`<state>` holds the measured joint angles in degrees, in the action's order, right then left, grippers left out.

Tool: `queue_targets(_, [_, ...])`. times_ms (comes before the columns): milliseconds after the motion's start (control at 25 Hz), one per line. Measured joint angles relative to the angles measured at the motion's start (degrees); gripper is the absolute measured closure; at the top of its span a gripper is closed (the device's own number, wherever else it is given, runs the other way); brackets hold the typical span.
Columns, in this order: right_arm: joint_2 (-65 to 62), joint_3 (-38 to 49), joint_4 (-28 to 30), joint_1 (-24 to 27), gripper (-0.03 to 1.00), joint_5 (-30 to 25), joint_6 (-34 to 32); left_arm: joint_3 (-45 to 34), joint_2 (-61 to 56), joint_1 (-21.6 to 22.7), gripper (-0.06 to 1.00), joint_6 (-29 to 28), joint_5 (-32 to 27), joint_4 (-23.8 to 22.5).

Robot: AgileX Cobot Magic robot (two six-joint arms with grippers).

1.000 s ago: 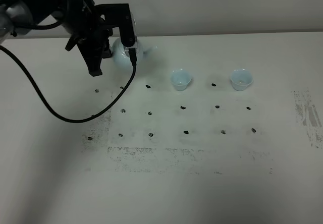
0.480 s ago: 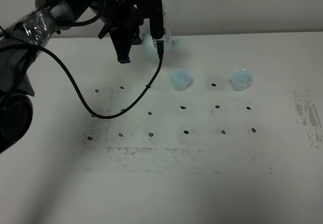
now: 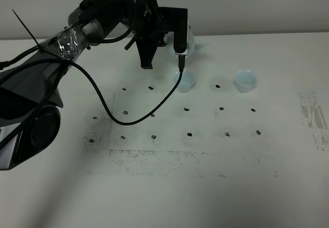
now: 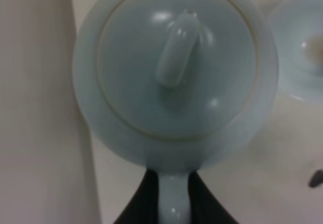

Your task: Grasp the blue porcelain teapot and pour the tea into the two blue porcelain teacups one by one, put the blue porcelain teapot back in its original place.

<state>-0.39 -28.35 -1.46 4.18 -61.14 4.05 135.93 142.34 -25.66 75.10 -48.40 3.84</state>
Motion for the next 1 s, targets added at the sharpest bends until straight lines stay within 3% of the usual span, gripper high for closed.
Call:
queue_targets(280, [0.00, 0.00, 0.00, 0.00, 0.39, 0.00, 0.00, 0.18, 0.00, -1.16, 0.91, 3.51, 5.23, 0.47])
queue_targets(680, [0.00, 0.00, 0.00, 0.00, 0.39, 0.00, 0.00, 0.30, 3.21, -3.34, 0.91, 12.39, 9.12, 7.22])
queue_targets(1000, [0.00, 0.00, 0.00, 0.00, 0.39, 0.00, 0.00, 0.30, 3.54, -3.41, 0.91, 15.83, 13.36, 7.89])
